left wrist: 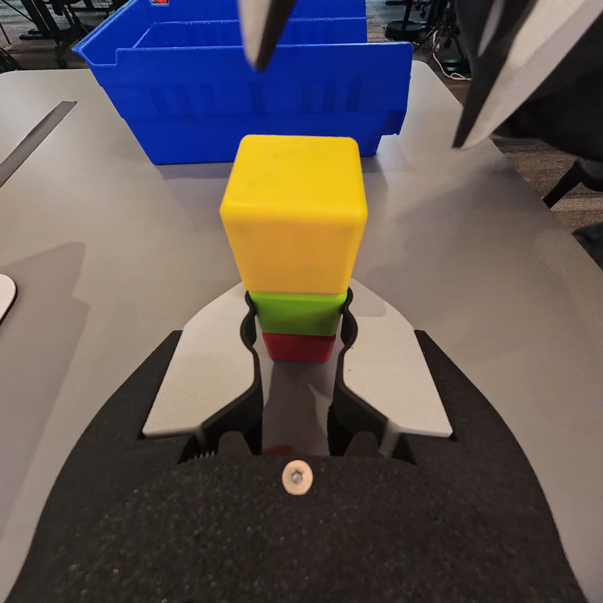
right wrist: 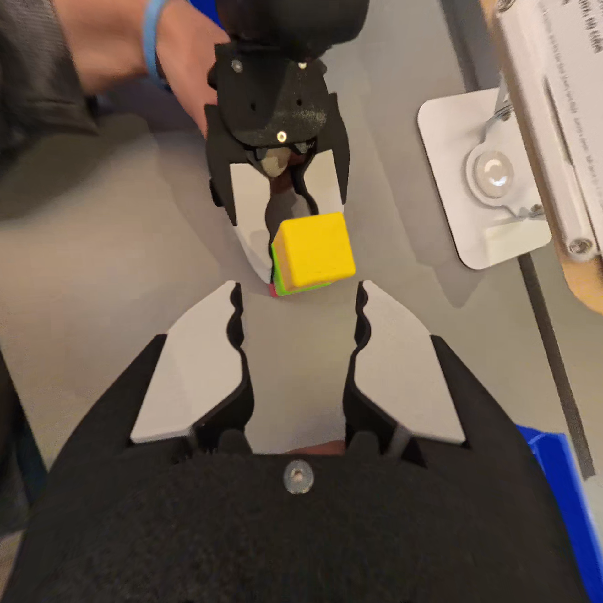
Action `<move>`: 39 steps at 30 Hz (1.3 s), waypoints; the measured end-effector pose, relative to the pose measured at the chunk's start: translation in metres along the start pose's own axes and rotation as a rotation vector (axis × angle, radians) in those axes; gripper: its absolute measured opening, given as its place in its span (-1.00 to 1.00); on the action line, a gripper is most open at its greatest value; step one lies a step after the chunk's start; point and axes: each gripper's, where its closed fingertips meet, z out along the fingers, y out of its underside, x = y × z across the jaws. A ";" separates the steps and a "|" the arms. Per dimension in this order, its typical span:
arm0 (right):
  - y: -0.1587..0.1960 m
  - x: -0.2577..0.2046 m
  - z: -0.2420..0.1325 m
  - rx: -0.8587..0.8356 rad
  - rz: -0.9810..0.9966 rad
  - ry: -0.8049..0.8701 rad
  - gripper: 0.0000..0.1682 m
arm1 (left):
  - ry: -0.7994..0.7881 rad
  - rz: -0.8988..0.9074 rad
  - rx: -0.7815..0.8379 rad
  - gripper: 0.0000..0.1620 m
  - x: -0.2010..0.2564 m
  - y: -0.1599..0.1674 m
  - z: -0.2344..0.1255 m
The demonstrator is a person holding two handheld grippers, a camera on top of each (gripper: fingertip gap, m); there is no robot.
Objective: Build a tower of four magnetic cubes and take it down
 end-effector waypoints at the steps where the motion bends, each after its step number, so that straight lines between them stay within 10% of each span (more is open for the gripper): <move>1: -0.002 0.001 0.006 -0.031 -0.012 -0.036 -0.20 | 0.000 0.001 0.000 -0.39 0.000 0.000 0.000; 9: 0.009 0.014 0.040 -0.243 -0.016 -0.153 -0.23 | 0.002 -0.001 -0.001 -0.39 0.000 0.000 0.000; 21: 0.002 0.011 0.040 -0.089 0.002 -0.209 -0.40 | 0.004 0.001 0.000 -0.39 0.001 0.000 0.001; 30: 0.002 0.069 -0.066 0.026 0.080 0.023 -0.40 | 0.005 0.003 -0.001 -0.39 0.001 0.000 0.001; 39: 0.135 0.159 -0.149 -0.073 0.453 0.329 -0.40 | 0.001 0.009 -0.001 -0.39 0.001 0.000 0.001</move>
